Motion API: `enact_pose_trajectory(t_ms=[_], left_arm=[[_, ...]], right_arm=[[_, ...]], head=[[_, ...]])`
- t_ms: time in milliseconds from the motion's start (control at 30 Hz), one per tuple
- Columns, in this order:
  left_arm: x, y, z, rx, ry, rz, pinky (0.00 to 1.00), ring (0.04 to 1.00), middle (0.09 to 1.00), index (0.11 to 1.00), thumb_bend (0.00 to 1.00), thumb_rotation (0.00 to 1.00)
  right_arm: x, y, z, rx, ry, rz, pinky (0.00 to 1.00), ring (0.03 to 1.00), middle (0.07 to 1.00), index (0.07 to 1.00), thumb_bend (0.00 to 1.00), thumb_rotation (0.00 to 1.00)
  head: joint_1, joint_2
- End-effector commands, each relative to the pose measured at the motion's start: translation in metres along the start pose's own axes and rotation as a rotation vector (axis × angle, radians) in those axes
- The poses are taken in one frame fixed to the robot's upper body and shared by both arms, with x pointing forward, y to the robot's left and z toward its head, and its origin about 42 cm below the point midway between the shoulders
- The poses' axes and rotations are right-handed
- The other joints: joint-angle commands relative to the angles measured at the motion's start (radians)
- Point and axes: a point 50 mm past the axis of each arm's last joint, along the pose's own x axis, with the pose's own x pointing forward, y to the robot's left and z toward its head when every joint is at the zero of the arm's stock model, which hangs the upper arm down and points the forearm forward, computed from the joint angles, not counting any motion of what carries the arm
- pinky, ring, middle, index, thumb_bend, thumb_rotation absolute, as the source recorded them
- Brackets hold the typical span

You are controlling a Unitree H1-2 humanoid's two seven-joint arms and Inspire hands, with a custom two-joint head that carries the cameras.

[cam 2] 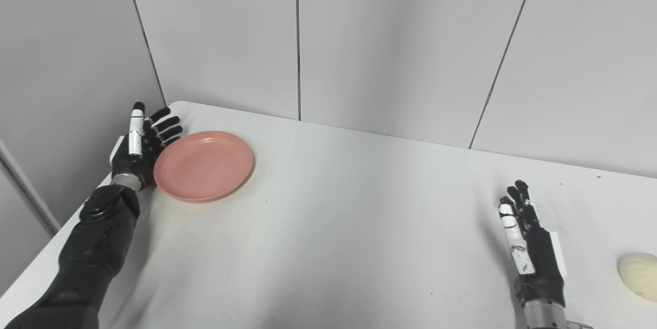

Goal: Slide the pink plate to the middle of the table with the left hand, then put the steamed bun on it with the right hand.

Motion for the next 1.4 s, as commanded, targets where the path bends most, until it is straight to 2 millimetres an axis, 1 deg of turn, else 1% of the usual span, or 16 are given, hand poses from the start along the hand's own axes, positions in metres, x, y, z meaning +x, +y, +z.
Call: enact_pose_trajectory(t_ms=[0,233,433,633,733,833,900,967,1033,1167,1267,1367], left_arm=[[0.009,-0.014,0.013,-0.001,-0.038,-0.055,0.78,0.767,0.757,0.755,0.72,1.0],[0.011,-0.024,0.006,-0.042,-0.038,-0.086,0.79,0.768,0.756,0.755,0.72,0.99],[0.011,-0.04,0.003,-0.076,-0.055,-0.078,0.79,0.771,0.759,0.753,0.72,1.0],[0.011,-0.065,-0.003,-0.1,-0.066,-0.124,0.78,0.778,0.769,0.753,0.73,0.99],[0.009,-0.076,-0.005,-0.095,-0.067,-0.141,0.8,0.783,0.774,0.758,0.73,1.0],[0.006,-0.092,-0.01,-0.096,-0.06,-0.166,0.82,0.793,0.781,0.763,0.73,1.0],[0.005,-0.102,-0.013,-0.104,-0.055,-0.183,0.81,0.787,0.779,0.764,0.73,1.0],[0.003,-0.113,-0.017,-0.124,-0.048,-0.207,0.79,0.775,0.769,0.756,0.73,0.99],[0.001,-0.12,-0.02,-0.15,-0.045,-0.236,0.8,0.788,0.782,0.772,0.7,0.99],[-0.007,-0.142,-0.03,-0.124,-0.023,-0.273,0.81,0.79,0.782,0.771,0.7,1.0],[-0.012,-0.154,-0.035,-0.127,-0.006,-0.296,0.8,0.795,0.788,0.777,0.7,0.99],[-0.022,-0.17,-0.04,-0.115,0.004,-0.327,0.78,0.79,0.781,0.767,0.69,0.99]], right_arm=[[0.002,0.002,0.006,0.009,-0.039,-0.001,1.0,0.933,0.954,0.968,0.35,0.8],[0.002,0.002,0.006,0.015,-0.037,-0.001,1.0,0.946,0.964,0.974,0.35,0.81],[0.002,0.002,0.006,0.007,-0.04,-0.002,1.0,0.938,0.961,0.974,0.34,0.81],[0.002,0.002,0.008,0.001,-0.038,-0.003,1.0,0.933,0.949,0.964,0.34,0.8],[0.002,0.002,0.008,0.009,-0.032,-0.004,1.0,0.93,0.948,0.963,0.36,0.8],[0.002,0.003,0.009,0.002,-0.035,-0.005,1.0,0.93,0.946,0.962,0.36,0.8],[0.002,0.004,0.009,0.004,-0.036,-0.003,1.0,0.929,0.947,0.962,0.35,0.8],[0.002,0.004,0.009,0.014,-0.025,-0.002,1.0,0.937,0.951,0.966,0.35,0.83],[0.002,0.005,0.009,0.021,-0.028,-0.002,1.0,0.938,0.956,0.969,0.35,0.85],[0.003,0.005,0.008,0.009,-0.03,-0.005,1.0,0.943,0.966,0.978,0.36,0.85],[0.004,0.004,0.007,0.003,-0.031,-0.01,1.0,0.937,0.961,0.973,0.36,0.82],[0.004,0.004,0.004,0.005,-0.034,-0.008,1.0,0.94,0.961,0.972,0.38,0.81]], head=[[0.0,0.001],[-0.001,-0.002],[-0.004,-0.001],[-0.011,0.005],[-0.015,0.007],[-0.021,0.009],[-0.024,0.011],[-0.029,0.012],[-0.035,0.013],[-0.052,0.019],[-0.064,0.024],[-0.087,0.033]])
